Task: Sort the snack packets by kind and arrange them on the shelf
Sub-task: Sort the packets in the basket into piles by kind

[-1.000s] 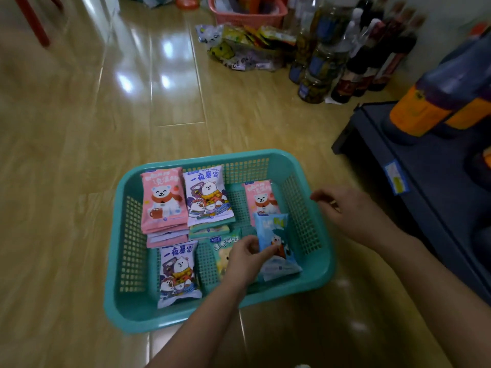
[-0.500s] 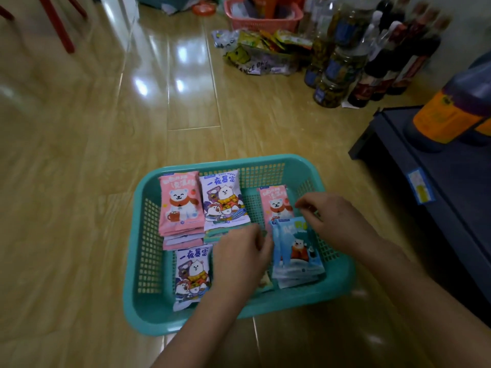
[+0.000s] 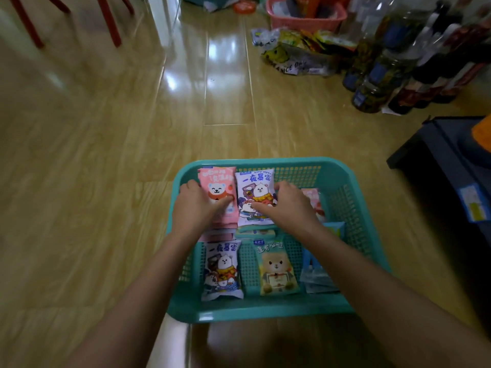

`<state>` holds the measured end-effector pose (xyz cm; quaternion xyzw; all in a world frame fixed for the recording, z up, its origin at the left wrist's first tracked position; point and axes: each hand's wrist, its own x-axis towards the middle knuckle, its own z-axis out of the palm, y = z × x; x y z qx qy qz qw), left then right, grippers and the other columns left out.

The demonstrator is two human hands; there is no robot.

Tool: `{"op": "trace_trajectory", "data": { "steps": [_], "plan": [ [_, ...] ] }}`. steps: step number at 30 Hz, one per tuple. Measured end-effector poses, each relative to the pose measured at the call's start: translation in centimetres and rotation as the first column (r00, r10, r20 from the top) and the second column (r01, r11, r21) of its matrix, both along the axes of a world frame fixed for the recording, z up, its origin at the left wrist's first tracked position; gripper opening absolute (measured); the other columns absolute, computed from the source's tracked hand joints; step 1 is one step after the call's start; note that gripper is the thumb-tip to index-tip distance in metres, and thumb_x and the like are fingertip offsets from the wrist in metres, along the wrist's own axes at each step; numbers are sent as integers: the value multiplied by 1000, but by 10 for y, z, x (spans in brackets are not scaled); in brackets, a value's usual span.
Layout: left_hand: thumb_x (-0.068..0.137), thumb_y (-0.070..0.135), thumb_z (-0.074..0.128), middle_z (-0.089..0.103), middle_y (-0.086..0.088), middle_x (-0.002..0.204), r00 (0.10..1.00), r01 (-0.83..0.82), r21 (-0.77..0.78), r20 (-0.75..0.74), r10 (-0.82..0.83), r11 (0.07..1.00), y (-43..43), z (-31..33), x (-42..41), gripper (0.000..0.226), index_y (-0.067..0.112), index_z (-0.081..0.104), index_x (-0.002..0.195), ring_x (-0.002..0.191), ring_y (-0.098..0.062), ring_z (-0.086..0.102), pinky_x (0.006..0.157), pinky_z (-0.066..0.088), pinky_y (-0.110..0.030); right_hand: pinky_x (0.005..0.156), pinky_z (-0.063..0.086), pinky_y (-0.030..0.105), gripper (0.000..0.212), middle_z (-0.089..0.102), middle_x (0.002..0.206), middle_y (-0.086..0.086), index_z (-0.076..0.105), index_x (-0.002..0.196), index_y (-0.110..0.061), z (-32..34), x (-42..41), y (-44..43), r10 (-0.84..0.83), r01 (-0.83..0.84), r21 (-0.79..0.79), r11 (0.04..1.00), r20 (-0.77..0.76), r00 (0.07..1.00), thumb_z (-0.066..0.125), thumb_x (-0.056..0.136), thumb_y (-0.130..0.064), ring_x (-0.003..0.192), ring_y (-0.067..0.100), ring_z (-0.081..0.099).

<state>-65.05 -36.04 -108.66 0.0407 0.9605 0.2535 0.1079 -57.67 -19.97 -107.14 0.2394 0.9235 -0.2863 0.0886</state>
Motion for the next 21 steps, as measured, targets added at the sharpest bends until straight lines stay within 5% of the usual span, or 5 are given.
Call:
{"op": "trace_trajectory", "data": {
  "steps": [5, 12, 16, 21],
  "plan": [
    [65, 48, 79, 60, -15, 106, 992, -68, 48, 107, 62, 997, 0, -3, -10, 70, 2, 46, 106, 98, -31, 58, 69, 41, -34, 77, 39, 33, 73, 52, 122, 14, 41, 123, -3, -6, -4, 1, -89, 96, -128, 987, 59, 994, 70, 75, -50, 110, 30, 52],
    [67, 35, 81, 63, -10, 94, 993, -57, 194, 108, 37, 979, -5, 1, -12, 47, 8, 51, 90, 88, -29, 61, 73, 49, -39, 64, 34, 31, 34, 57, 95, 14, 50, 90, -9, -2, -5, 10, -119, 129, -284, 950, 50, 992, 64, 83, -40, 84, 22, 50],
    [78, 18, 72, 65, -15, 108, 945, -219, 532, 326, 41, 818, -18, 6, -5, 41, 8, 47, 109, 93, -30, 65, 83, 53, -49, 61, 38, 39, 32, 61, 101, 21, 48, 92, -8, 12, 8, 14, -156, 131, -369, 920, -39, 987, 66, 83, -33, 87, 30, 57],
    [83, 7, 64, 67, -4, 94, 906, -364, 752, 422, 24, 550, -45, 15, 8, 33, 16, 45, 108, 64, -9, 69, 54, 56, -24, 71, 59, 28, 18, 72, 92, -1, 52, 94, -21, 28, 52, -10, -120, 12, -688, 725, -110, 987, 66, 84, -23, 80, 12, 71]
  ]
}}
